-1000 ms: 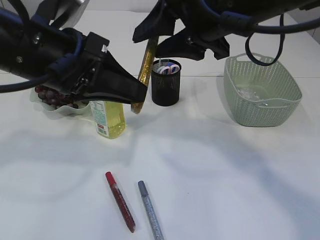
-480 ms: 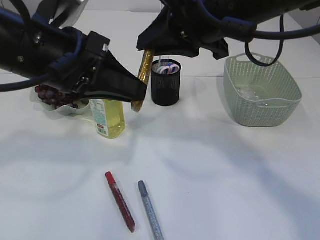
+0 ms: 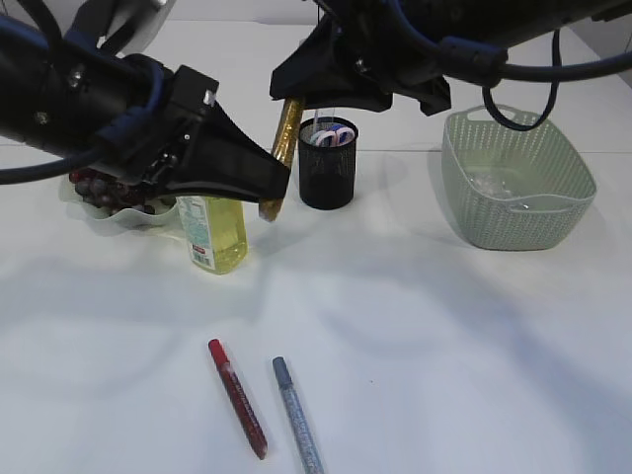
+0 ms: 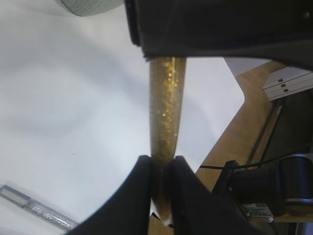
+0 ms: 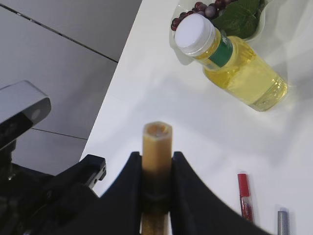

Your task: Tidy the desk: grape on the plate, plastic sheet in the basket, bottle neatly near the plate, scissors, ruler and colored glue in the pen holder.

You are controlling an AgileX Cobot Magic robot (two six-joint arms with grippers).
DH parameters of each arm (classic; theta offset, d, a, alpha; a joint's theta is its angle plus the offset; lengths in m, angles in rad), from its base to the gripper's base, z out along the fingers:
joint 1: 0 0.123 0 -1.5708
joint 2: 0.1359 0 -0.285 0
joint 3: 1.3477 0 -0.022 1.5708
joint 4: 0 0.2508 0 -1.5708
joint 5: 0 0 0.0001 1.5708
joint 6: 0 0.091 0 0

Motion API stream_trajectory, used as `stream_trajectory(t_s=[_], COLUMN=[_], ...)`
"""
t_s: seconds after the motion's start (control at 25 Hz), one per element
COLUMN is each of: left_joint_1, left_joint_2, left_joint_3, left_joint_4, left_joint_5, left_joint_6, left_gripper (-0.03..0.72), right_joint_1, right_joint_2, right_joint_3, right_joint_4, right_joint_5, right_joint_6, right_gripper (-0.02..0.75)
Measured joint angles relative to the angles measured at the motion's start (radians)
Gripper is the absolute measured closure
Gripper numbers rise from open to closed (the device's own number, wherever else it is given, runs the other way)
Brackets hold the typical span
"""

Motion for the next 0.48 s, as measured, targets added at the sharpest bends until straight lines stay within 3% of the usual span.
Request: stream_trajectory(t_s=[0.16, 0.4, 0.48], left_joint_1=[-0.002, -0.002, -0.002], left_joint_2=[-0.001, -0.001, -0.001], left_joint_3=[0.0, 0.0, 0.0], left_joint_4=[0.012, 0.031, 0.042], left_joint_5=[-0.024, -0.06, -0.062], left_joint_6=[0.002, 0.002, 0.002], left_gripper=[0.542, 0.171, 0.113], right_joint_1=[0.0, 0.0, 0.0], right_joint_2=[0.0, 0.0, 0.0], right_joint_3=[0.0, 0.0, 0.0], right_joint_4=[0.0, 0.0, -0.004], right_joint_5=[0.0, 0.013, 0.012], right_joint_6=[-0.017, -0.065, -0.076], right_gripper=[0.617, 0.618, 0.618])
